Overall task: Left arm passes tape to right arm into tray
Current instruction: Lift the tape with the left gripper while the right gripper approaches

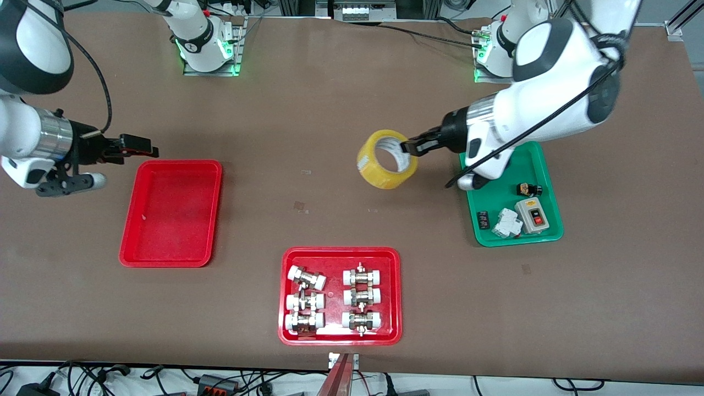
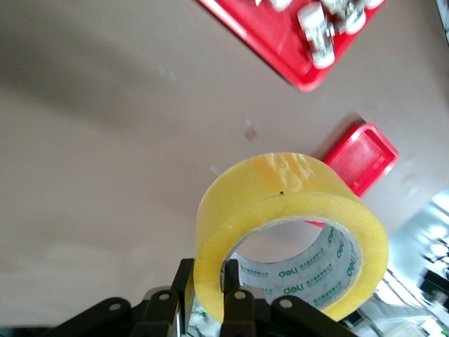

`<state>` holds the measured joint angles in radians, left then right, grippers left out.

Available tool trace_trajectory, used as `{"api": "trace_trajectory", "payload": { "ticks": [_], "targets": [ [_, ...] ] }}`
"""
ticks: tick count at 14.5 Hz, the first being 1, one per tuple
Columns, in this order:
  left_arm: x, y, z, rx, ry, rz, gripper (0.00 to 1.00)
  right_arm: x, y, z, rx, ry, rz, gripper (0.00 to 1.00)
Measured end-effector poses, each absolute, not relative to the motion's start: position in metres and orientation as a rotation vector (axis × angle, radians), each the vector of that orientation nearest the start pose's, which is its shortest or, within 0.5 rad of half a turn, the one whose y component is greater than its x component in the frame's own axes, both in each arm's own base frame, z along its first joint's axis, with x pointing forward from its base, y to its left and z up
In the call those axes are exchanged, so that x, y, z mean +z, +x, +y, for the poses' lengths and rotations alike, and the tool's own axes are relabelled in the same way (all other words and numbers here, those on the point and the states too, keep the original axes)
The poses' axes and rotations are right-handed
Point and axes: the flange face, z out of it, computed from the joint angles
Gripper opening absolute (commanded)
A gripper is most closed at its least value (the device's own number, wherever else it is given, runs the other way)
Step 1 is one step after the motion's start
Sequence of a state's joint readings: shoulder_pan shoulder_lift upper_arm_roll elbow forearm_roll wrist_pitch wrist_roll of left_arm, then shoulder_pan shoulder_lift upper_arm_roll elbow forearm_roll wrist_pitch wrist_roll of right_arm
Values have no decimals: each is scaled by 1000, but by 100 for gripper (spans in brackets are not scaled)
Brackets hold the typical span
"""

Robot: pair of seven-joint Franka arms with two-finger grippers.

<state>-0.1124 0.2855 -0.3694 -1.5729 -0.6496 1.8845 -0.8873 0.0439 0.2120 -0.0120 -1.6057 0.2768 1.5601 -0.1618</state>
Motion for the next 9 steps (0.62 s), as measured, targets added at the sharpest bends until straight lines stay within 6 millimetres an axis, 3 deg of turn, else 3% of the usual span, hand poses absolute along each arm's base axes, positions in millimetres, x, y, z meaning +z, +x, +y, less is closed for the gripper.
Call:
{"api": "trace_trajectory", "payload": {
  "ticks": [4,6,9],
  "targets": [
    [480,567,-359,-552,2346,758,0,470,609,117,305,-2622,-256,100],
    [470,576,-364,-479,2327,749,0,459,615,136,293,-2477,-240,100],
    [453,571,-381,-426,2321,747,0,454,636,159,226,-2310,-294,100]
  ]
}}
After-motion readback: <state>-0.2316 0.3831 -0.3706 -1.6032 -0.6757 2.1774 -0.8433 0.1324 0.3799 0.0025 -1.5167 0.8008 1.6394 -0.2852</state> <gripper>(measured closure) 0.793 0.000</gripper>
